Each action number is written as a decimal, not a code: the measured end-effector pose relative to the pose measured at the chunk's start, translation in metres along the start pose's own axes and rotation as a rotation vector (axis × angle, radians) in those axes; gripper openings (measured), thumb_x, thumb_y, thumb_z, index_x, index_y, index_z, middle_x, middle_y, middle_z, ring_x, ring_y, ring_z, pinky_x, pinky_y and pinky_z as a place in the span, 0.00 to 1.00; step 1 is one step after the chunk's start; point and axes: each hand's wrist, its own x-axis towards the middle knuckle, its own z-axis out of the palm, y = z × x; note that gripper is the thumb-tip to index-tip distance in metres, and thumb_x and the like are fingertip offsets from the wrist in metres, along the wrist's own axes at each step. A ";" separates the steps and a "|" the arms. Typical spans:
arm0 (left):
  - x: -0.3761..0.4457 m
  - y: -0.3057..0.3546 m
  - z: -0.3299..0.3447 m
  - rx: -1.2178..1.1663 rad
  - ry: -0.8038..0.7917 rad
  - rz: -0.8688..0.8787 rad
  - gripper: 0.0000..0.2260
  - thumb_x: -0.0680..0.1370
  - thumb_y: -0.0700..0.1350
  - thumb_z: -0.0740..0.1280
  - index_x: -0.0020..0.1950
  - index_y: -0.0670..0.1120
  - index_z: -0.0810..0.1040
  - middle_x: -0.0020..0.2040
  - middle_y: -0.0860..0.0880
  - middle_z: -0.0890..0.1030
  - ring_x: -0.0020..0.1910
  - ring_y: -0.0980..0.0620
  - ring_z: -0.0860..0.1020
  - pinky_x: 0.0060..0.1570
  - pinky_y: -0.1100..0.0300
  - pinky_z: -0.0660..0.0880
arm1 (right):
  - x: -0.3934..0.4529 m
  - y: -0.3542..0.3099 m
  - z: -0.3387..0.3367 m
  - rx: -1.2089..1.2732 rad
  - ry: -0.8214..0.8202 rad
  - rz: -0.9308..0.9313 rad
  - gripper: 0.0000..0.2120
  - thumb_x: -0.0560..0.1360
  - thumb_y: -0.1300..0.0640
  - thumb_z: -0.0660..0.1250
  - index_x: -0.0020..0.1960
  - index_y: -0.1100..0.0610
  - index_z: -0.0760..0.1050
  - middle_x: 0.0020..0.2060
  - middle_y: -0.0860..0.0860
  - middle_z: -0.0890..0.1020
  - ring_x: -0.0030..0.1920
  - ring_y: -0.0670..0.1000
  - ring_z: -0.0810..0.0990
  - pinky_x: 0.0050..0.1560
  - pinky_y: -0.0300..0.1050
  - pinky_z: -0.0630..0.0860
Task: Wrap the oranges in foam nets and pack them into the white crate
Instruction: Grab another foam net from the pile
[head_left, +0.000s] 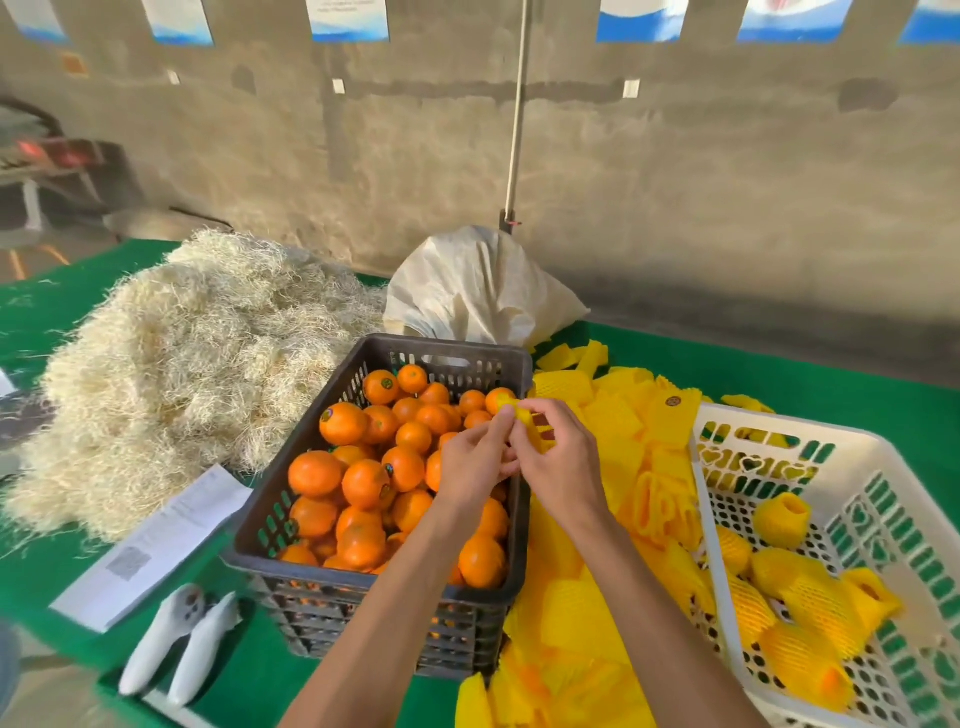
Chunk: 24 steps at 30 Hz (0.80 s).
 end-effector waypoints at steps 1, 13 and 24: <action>-0.002 0.002 -0.006 -0.006 0.022 0.028 0.13 0.81 0.54 0.71 0.47 0.47 0.89 0.41 0.47 0.86 0.42 0.53 0.85 0.41 0.56 0.83 | -0.001 -0.003 0.005 0.043 -0.030 0.000 0.10 0.79 0.50 0.68 0.59 0.51 0.79 0.54 0.44 0.82 0.55 0.44 0.79 0.52 0.41 0.79; -0.015 0.008 -0.097 0.213 0.281 0.145 0.06 0.80 0.43 0.71 0.48 0.46 0.88 0.43 0.49 0.88 0.45 0.51 0.86 0.44 0.56 0.84 | -0.015 -0.026 0.071 0.023 -0.238 0.169 0.12 0.79 0.51 0.70 0.61 0.51 0.81 0.43 0.45 0.83 0.38 0.42 0.78 0.32 0.29 0.69; 0.009 -0.014 -0.154 1.565 0.111 -0.006 0.25 0.81 0.47 0.67 0.77 0.44 0.65 0.75 0.44 0.71 0.78 0.38 0.59 0.71 0.46 0.65 | -0.023 -0.032 0.088 -0.115 -0.218 0.238 0.11 0.78 0.54 0.69 0.59 0.54 0.77 0.48 0.52 0.82 0.48 0.53 0.79 0.43 0.41 0.68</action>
